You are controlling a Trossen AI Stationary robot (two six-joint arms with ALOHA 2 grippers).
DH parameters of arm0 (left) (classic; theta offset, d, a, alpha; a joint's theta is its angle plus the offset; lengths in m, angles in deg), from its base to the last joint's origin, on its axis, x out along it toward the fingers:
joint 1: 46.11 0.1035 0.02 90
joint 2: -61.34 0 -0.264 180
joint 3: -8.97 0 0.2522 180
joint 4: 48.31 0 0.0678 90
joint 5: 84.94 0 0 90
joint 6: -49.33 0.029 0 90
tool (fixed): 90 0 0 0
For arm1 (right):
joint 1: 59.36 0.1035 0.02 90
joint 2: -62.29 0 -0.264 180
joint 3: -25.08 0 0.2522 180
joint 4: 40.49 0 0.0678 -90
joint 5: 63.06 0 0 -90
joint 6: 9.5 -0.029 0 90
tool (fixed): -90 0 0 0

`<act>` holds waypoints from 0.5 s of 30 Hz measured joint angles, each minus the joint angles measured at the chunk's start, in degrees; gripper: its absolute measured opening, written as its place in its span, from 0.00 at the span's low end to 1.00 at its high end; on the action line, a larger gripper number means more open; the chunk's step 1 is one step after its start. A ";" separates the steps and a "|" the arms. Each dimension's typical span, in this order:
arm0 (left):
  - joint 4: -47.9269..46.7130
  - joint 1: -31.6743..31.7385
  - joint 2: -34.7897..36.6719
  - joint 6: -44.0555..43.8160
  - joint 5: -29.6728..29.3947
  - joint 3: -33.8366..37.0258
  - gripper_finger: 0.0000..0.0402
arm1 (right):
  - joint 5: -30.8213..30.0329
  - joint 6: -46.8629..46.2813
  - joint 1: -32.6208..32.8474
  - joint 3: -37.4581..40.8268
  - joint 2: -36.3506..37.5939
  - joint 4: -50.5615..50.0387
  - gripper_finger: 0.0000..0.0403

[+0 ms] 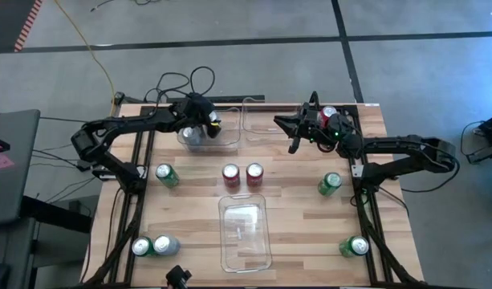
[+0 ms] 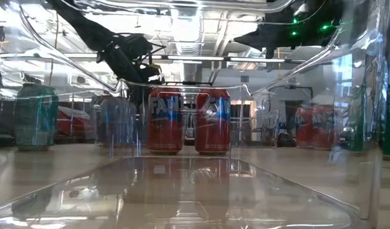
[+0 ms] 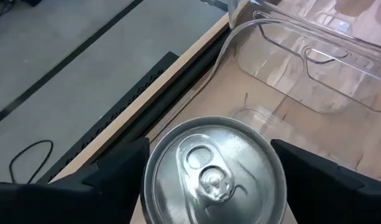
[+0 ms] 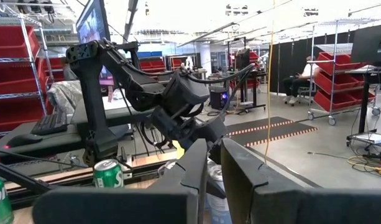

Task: Sort soda cans
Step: Put the right white and blue soda can into the top left transparent bin, then put the white and blue soda can into the top left transparent bin

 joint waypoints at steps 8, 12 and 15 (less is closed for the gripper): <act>0.20 0.00 0.08 0.30 -0.88 0.00 0.88 | 0.00 -0.15 0.47 0.00 0.00 0.00 0.16; -0.20 0.00 1.33 0.33 -1.49 0.00 0.88 | 0.00 -0.15 0.75 0.00 0.00 0.00 0.16; -0.96 -0.20 3.53 1.17 -1.58 0.00 0.88 | 0.00 -0.26 0.74 0.00 0.07 -0.21 0.16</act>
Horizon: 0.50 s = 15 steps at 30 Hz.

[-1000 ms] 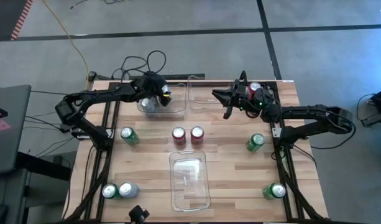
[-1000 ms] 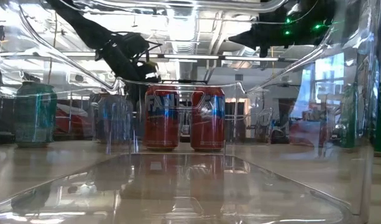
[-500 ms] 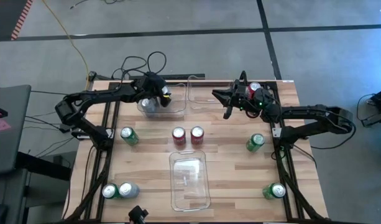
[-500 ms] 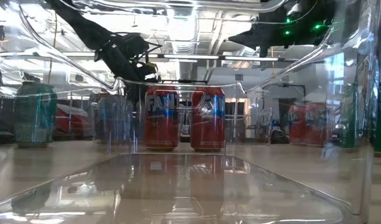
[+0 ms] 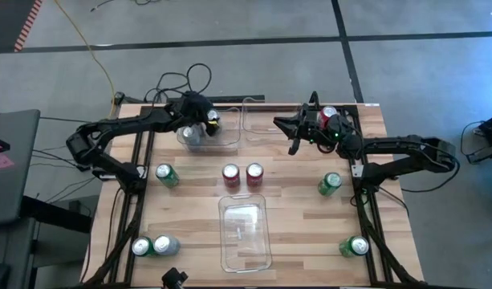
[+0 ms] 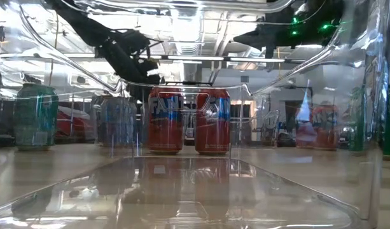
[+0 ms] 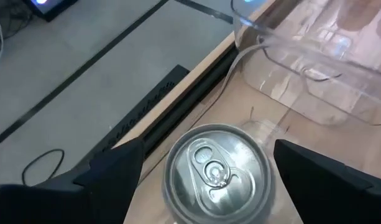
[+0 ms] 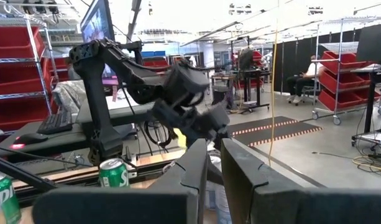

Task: Sort soda cans
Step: Put the white and blue soda can into the top left transparent bin

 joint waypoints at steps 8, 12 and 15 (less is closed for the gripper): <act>-9.13 -1.66 10.52 -0.53 0.00 0.00 0.88 | 0.00 -1.30 -0.01 0.00 0.04 -1.26 0.16; -14.66 -5.15 15.65 -1.86 0.01 0.00 0.88 | 0.00 -1.84 0.26 -0.01 0.04 -1.17 0.16; -20.51 -9.34 18.44 -4.07 0.02 0.00 0.88 | 0.00 -1.84 0.76 -0.02 0.05 -1.13 0.16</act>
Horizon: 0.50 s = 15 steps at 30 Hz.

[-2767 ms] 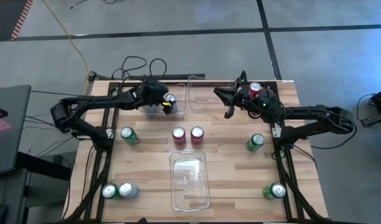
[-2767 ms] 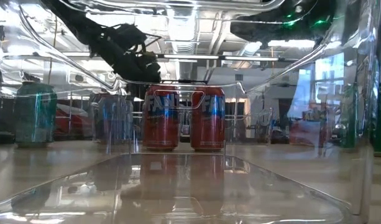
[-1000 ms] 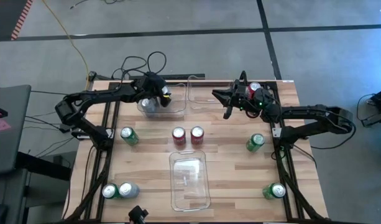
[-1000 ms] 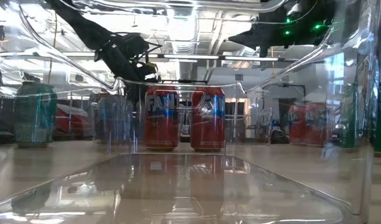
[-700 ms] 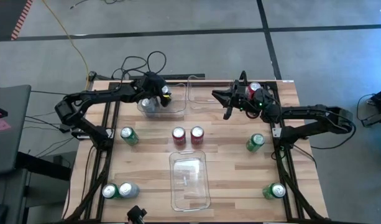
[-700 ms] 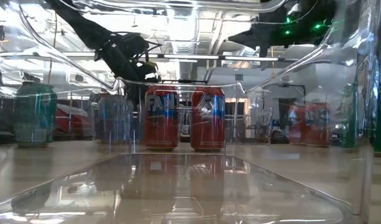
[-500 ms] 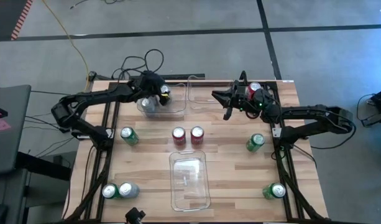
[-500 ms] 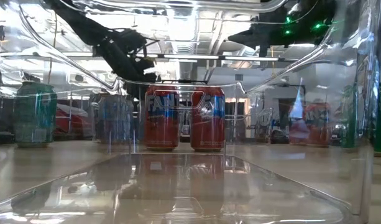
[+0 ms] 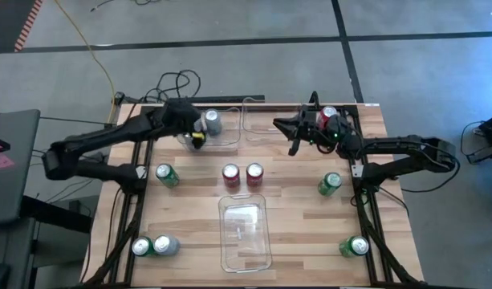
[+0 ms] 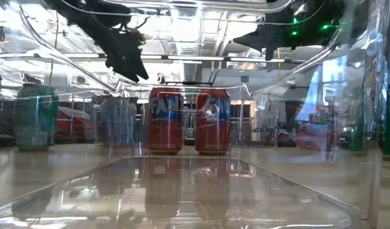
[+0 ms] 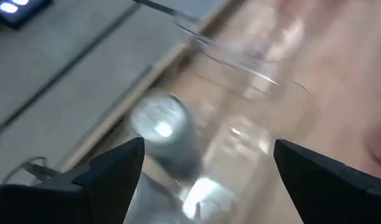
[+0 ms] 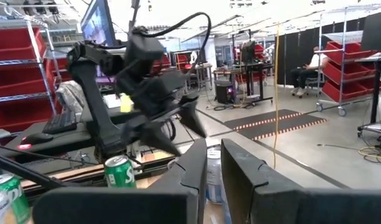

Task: Sort soda cans
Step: Put the white and blue soda can into the top left transparent bin

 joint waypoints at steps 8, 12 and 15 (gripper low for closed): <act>-17.33 -15.61 7.22 -10.66 -3.81 0.00 0.87 | 0.04 0.01 0.69 0.00 0.00 0.02 0.16; -23.19 -22.97 9.81 -18.10 -6.41 0.00 0.86 | 0.04 0.00 0.76 -0.02 0.00 0.00 0.16; -26.76 -27.83 10.95 -23.11 -6.76 0.00 0.86 | 0.06 0.01 1.14 -0.02 0.02 0.00 0.16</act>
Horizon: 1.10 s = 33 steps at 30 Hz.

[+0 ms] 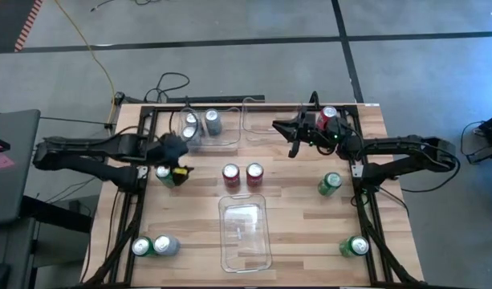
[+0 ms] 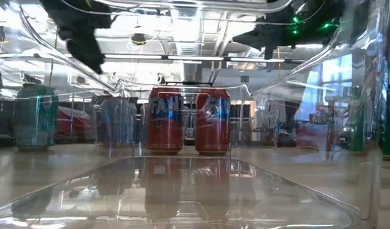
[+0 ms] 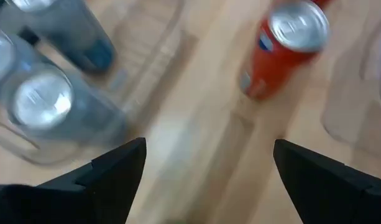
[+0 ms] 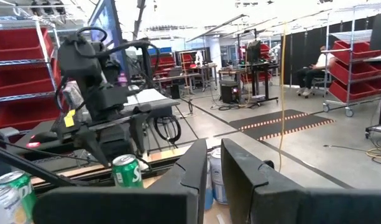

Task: Sort soda cans
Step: Put the white and blue soda can into the top left transparent bin

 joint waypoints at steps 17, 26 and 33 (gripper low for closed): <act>-2.41 -26.82 0.00 -15.51 7.97 0.00 0.86 | 0.02 0.07 -0.24 0.00 0.03 -0.66 0.16; -1.18 -37.71 -3.73 -29.45 7.88 0.00 0.86 | -0.01 2.02 -1.02 0.00 0.03 -0.85 0.19; 2.29 -45.39 -8.59 -40.38 12.52 -0.66 0.86 | -0.08 6.10 -1.35 0.00 0.03 1.66 0.28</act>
